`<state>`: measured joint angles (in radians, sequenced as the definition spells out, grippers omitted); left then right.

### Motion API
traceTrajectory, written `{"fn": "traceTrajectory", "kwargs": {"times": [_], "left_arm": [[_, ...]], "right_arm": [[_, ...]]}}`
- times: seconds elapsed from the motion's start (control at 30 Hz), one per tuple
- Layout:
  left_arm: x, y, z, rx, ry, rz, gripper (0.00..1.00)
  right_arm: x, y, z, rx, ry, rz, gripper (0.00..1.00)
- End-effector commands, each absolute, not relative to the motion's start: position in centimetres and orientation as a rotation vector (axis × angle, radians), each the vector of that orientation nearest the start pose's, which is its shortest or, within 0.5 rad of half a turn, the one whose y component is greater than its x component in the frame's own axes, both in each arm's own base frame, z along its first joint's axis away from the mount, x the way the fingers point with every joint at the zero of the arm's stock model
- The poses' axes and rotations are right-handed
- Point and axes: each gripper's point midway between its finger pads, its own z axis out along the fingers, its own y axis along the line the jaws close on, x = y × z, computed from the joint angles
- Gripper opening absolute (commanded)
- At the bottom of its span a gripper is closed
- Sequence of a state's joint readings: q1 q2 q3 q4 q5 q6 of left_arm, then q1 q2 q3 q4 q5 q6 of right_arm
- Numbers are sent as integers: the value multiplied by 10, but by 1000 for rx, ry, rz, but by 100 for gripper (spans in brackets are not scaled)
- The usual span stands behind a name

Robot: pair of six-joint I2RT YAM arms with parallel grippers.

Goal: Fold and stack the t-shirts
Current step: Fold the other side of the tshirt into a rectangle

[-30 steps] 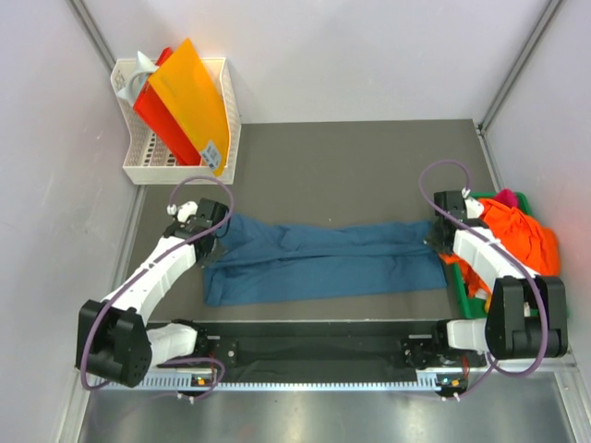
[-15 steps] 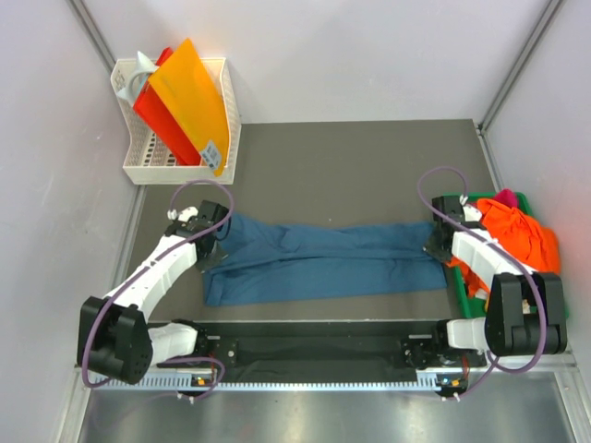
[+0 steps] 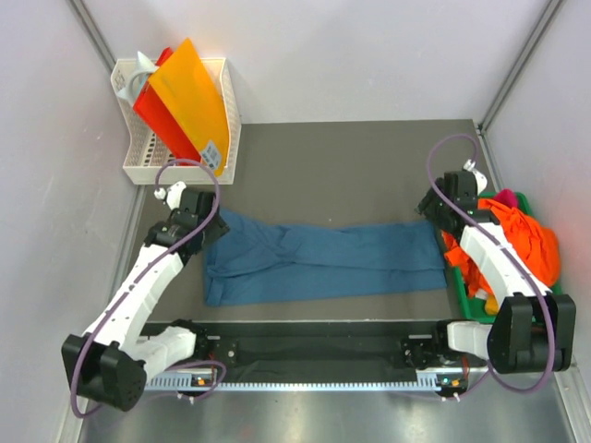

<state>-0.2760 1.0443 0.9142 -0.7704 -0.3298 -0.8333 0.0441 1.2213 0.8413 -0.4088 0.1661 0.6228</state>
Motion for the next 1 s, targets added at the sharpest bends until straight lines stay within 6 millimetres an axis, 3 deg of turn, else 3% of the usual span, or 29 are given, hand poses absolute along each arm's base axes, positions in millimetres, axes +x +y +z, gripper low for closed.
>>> {"fn": "traceTrajectory", "kwargs": {"times": [0.0, 0.13, 0.3, 0.47, 0.6, 0.7, 0.8, 0.83, 0.9, 0.93, 0.97], "left_arm": [[289, -55, 155, -747, 2250, -135, 52], [296, -64, 122, -753, 2338, -119, 41], [292, -65, 84, -786, 2466, -40, 38], [281, -60, 69, -795, 2516, 24, 39], [278, -56, 66, -798, 2537, 63, 40], [284, -57, 79, -796, 2487, 34, 40], [296, -64, 106, -767, 2388, -82, 44], [305, -69, 116, -733, 2349, -136, 45], [312, -72, 125, -696, 2309, -175, 47], [317, -73, 127, -673, 2299, -177, 47], [319, -74, 126, -657, 2307, -174, 47]], "right_arm": [[344, 25, 123, 695, 2245, 212, 58], [348, 34, 111, 672, 2274, 251, 48], [332, 32, 74, 716, 2416, 178, 45], [309, 21, 54, 749, 2476, 80, 48], [304, 18, 49, 742, 2494, 52, 48], [315, 30, 63, 685, 2450, 150, 50], [337, 51, 100, 561, 2350, 249, 54], [346, 70, 119, 465, 2321, 290, 56], [350, 99, 134, 348, 2321, 357, 57], [347, 123, 131, 263, 2361, 385, 57], [351, 143, 145, 197, 2347, 441, 57]]}}
